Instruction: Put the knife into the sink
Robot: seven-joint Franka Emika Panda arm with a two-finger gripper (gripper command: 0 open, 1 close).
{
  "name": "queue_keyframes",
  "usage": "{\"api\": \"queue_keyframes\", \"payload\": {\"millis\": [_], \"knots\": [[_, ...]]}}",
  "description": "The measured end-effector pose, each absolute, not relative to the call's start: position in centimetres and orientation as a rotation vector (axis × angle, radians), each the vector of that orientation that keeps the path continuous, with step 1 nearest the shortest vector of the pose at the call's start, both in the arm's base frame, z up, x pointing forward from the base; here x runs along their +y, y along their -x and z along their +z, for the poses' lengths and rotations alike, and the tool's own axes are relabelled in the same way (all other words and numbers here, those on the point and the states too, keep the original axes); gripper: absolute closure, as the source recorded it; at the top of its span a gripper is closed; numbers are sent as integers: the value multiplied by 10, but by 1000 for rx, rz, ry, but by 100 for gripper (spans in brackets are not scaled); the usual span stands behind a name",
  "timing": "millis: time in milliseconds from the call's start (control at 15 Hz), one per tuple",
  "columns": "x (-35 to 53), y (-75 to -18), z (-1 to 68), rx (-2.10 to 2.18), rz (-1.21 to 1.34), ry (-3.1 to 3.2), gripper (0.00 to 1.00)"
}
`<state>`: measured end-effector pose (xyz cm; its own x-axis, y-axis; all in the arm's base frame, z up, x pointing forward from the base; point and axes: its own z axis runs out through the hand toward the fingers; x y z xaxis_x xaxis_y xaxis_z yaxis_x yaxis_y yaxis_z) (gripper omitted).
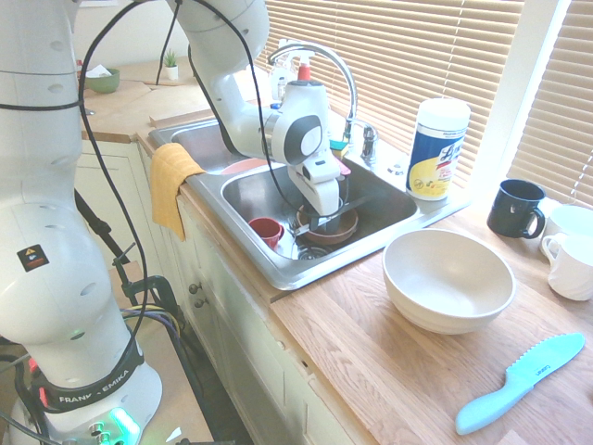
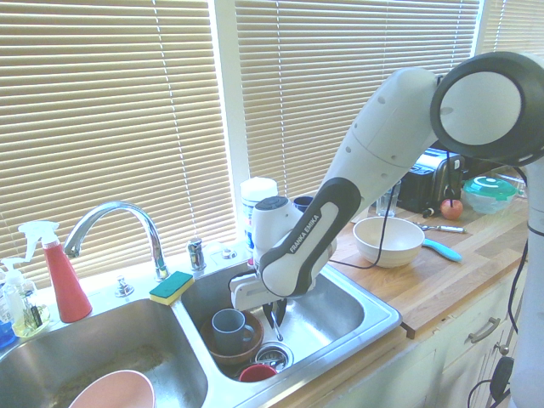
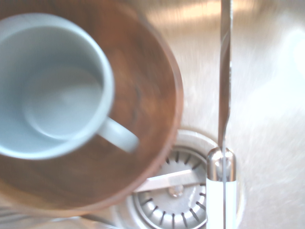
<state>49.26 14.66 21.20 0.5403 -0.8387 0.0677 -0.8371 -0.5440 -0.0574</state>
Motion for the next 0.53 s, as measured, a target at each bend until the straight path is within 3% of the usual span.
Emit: {"api": "queue_keyframes", "payload": {"millis": [533], "knots": [[140,-495,137,1531,-41,2734,100]]}}
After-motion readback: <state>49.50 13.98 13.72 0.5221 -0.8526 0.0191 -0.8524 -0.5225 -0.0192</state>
